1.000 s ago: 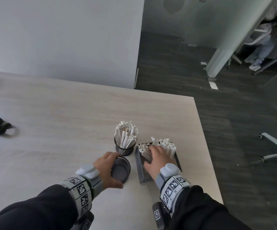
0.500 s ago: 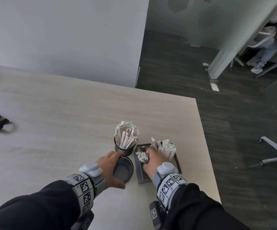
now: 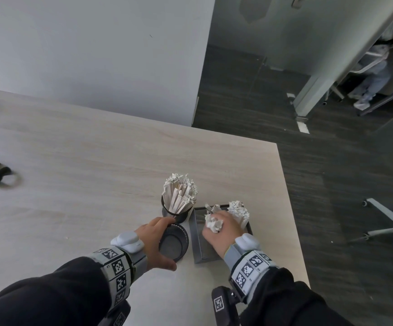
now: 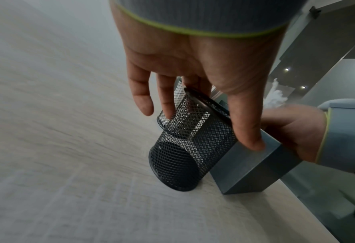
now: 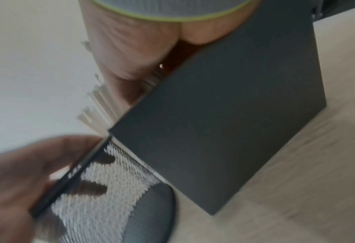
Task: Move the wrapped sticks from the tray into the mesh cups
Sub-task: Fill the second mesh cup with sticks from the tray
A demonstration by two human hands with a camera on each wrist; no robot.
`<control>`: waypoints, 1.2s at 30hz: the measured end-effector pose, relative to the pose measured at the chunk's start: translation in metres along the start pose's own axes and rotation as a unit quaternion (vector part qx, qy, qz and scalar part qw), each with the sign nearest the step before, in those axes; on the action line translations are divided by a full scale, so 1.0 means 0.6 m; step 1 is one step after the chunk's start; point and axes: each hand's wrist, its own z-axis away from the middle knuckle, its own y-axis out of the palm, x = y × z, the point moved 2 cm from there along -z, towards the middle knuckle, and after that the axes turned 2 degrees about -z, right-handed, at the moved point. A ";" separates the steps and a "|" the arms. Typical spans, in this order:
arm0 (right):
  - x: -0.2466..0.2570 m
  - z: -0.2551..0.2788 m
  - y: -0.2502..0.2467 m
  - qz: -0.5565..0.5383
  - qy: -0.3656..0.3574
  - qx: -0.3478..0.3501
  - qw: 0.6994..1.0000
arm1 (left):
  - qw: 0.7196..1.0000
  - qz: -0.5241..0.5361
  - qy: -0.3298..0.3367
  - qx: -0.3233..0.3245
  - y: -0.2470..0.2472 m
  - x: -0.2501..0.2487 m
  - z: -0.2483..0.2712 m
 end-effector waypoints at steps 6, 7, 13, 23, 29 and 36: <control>-0.045 0.016 -0.043 -0.335 0.129 -0.161 0.919 | 1.000 0.008 -0.002 0.006 0.000 0.000 0.001; -0.055 0.015 -0.048 -0.369 0.156 -0.173 0.900 | 1.000 0.009 -0.002 0.007 0.000 0.000 0.000; -0.069 0.031 -0.068 -0.574 0.175 -0.211 0.772 | 1.000 0.014 -0.002 0.007 -0.002 -0.001 0.001; 0.048 0.030 0.029 -0.484 0.198 -0.128 0.843 | 1.000 0.024 -0.010 0.006 -0.001 0.001 -0.002; 0.084 0.033 0.064 -0.186 0.013 -0.094 0.978 | 1.000 0.019 -0.013 0.004 0.000 0.002 -0.002; 0.065 0.055 0.061 -0.211 -0.108 -0.021 0.971 | 0.999 0.030 -0.013 0.007 -0.003 0.002 -0.003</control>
